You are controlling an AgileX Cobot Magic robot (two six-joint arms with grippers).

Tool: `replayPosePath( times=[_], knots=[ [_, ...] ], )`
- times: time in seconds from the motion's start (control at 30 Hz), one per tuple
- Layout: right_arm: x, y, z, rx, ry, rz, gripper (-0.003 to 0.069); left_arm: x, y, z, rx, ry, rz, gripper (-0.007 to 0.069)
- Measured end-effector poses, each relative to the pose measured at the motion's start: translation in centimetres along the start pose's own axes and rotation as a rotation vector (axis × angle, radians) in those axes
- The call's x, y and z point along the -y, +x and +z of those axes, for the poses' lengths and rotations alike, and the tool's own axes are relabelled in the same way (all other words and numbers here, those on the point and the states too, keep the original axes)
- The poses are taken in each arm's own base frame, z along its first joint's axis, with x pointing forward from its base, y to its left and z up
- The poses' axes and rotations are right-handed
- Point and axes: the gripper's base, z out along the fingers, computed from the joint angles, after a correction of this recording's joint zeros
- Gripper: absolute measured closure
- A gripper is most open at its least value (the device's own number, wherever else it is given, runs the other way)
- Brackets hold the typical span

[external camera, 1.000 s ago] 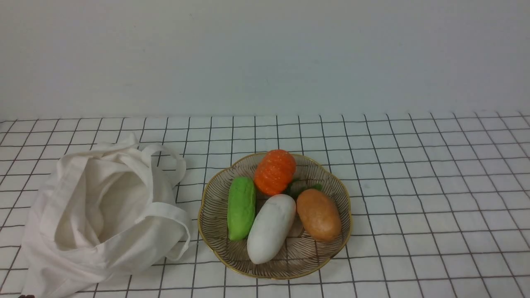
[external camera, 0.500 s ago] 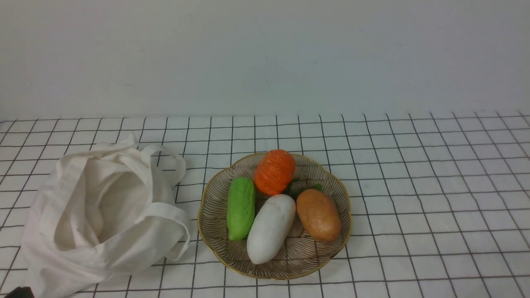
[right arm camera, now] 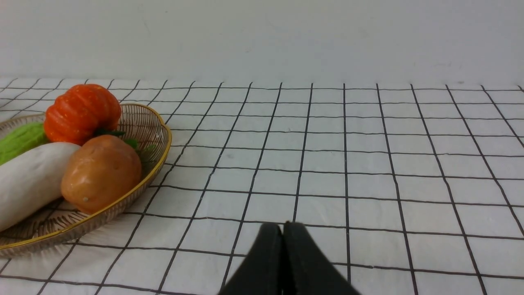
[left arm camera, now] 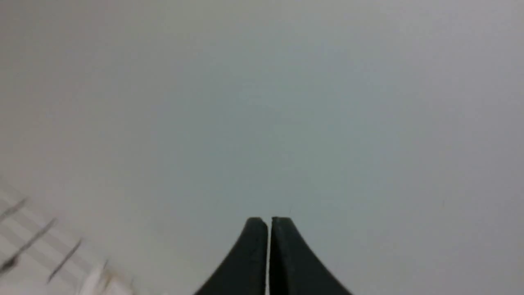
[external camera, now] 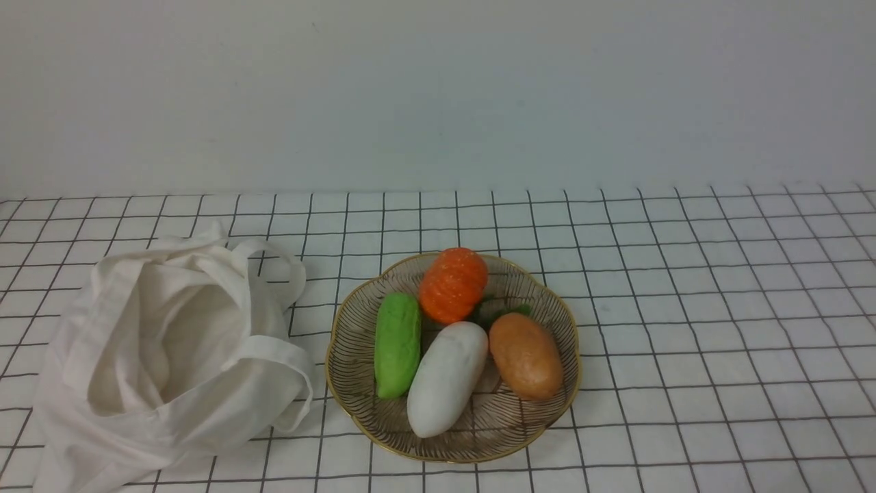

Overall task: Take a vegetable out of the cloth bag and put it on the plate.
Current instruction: Use the left arm to grab a white radish from the bag

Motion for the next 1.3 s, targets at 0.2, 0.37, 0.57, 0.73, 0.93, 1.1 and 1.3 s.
replayPosePath(
  times=[0.2,0.37,0.57,0.73,0.93,1.1,1.3],
  knots=[
    [0.0,0.0,0.0,0.0,0.0,0.0,0.0673,5.3,-4.6,2.2,-0.031,0.081,0.118,0.0632],
    [0.0,0.0,0.0,0.0,0.0,0.0,0.0673,7.6,-3.4,8.3,-0.654,-0.083,0.351,0.0632],
    [0.0,0.0,0.0,0.0,0.0,0.0,0.0673,5.9,0.5,14.1,-1.223,-0.245,0.515,0.0632],
    [0.0,0.0,0.0,0.0,0.0,0.0,0.0673,3.5,4.9,20.5,-1.473,-0.31,0.539,0.0632],
    [0.0,0.0,0.0,0.0,0.0,0.0,0.0673,-0.1,10.2,24.0,-1.642,-0.388,0.493,0.0632],
    [0.0,0.0,0.0,0.0,0.0,0.0,0.0673,-3.1,13.6,24.1,-1.741,-0.486,0.456,0.0632],
    [0.0,0.0,0.0,0.0,0.0,0.0,0.0673,-5.4,14.4,23.1,-1.783,-0.631,0.541,0.0632]
  ],
)
